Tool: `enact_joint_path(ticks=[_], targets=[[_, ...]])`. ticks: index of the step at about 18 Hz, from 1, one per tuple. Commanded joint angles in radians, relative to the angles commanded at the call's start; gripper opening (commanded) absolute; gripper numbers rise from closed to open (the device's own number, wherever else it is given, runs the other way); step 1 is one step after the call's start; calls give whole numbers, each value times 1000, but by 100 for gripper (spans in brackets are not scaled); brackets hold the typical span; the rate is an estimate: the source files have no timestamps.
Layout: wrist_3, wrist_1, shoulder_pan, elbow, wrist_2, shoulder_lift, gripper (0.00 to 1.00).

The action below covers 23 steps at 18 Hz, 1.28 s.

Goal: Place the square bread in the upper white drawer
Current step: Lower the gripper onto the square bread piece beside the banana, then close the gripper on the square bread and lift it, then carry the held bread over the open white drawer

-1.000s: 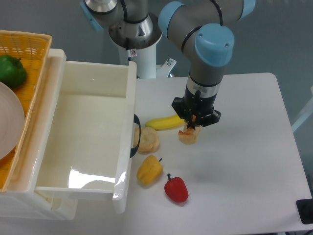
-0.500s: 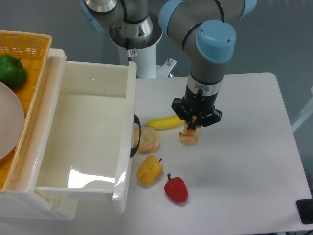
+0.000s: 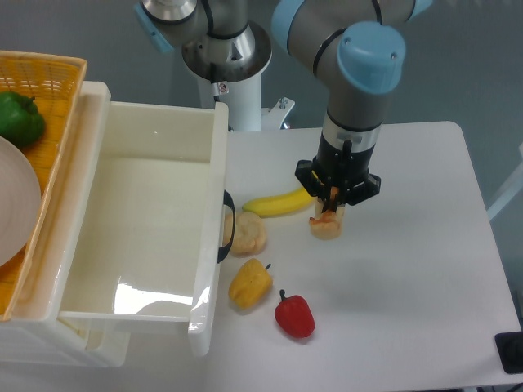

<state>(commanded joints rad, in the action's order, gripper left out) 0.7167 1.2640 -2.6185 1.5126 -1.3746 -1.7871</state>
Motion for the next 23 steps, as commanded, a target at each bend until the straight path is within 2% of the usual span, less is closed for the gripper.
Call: enact_joint_path(ticks=[7,11,13,17,23], targets=[[-218,-2,15,-23,120,80,0],[-256,-2,38,-23,179,129,0],[-325,0,55,-18,190,146,0],[-419,0,118,-15,190,150,0],[-421,5,218,21,189,178,0]])
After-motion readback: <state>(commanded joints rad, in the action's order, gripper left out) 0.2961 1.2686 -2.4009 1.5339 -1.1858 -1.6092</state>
